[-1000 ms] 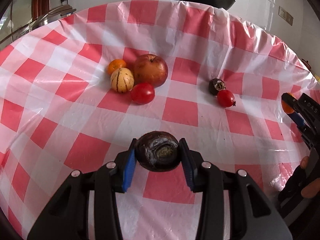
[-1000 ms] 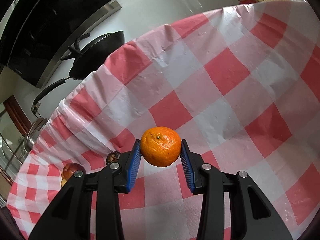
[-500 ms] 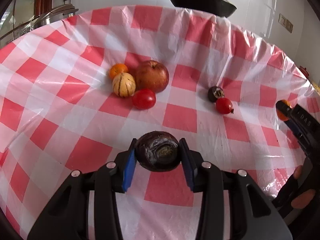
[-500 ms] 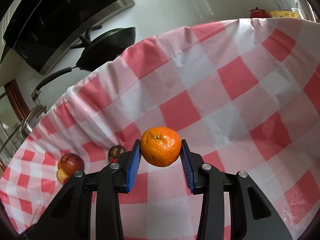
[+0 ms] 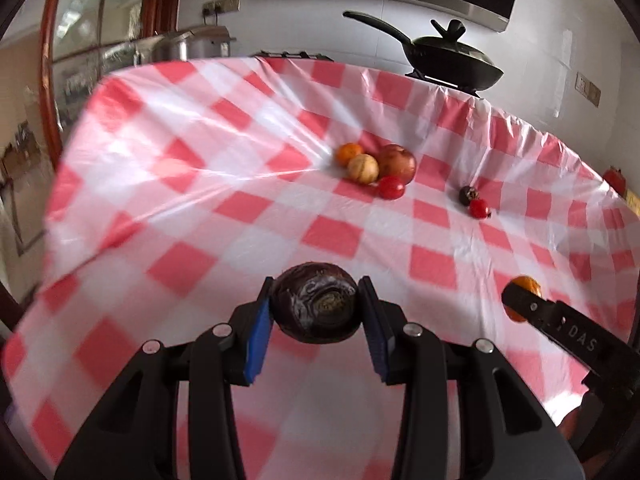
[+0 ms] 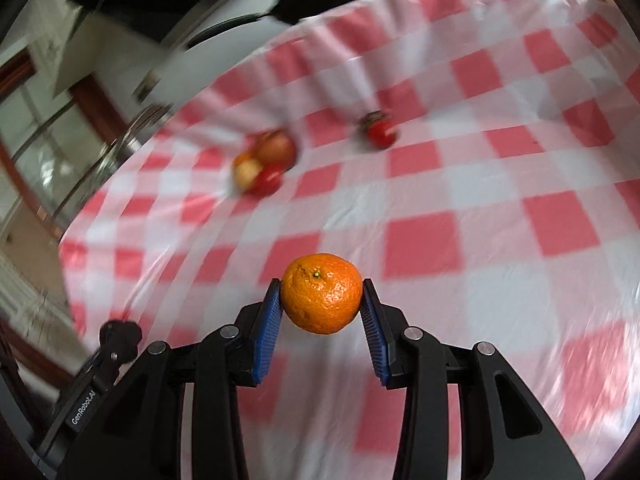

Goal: Organize fruits
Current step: 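Carry the orange and mangosteen in both tools over to the white box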

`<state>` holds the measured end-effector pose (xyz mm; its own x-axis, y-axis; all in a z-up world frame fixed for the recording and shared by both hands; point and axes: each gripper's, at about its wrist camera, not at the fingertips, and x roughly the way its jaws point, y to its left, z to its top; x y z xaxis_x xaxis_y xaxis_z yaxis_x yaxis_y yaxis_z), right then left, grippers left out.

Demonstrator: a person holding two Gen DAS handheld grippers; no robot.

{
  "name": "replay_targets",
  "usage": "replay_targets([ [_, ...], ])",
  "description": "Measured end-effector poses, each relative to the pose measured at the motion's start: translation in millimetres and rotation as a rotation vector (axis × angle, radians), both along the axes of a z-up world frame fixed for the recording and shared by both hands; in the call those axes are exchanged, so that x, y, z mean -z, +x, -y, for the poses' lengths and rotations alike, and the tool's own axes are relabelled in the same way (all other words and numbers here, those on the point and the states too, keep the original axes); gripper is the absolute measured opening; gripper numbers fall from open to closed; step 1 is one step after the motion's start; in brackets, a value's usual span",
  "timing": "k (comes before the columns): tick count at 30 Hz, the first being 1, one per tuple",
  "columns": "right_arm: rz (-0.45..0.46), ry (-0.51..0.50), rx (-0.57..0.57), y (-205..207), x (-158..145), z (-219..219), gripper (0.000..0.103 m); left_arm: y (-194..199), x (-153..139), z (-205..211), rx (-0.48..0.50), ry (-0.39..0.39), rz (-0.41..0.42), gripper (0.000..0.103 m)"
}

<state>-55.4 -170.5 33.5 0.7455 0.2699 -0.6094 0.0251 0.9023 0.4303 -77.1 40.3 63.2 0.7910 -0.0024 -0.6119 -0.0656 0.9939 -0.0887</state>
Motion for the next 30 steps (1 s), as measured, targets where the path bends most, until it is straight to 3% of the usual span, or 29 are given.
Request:
replay_targets([
  [6, -0.011, -0.035, -0.119, -41.5, -0.4, -46.1, 0.039, -57.8, -1.3, -30.1, -0.004, 0.063, -0.011, 0.042],
  [18, 0.003, -0.146, -0.359, -105.8, -3.7, -131.1, 0.039, -128.3, 10.7, -108.8, -0.103, 0.085, -0.036, 0.042],
  [30, 0.137, -0.231, -0.703, -178.0, -14.6, -231.5, 0.039, -196.4, 15.2, -197.4, -0.278, 0.068, -0.031, 0.042],
])
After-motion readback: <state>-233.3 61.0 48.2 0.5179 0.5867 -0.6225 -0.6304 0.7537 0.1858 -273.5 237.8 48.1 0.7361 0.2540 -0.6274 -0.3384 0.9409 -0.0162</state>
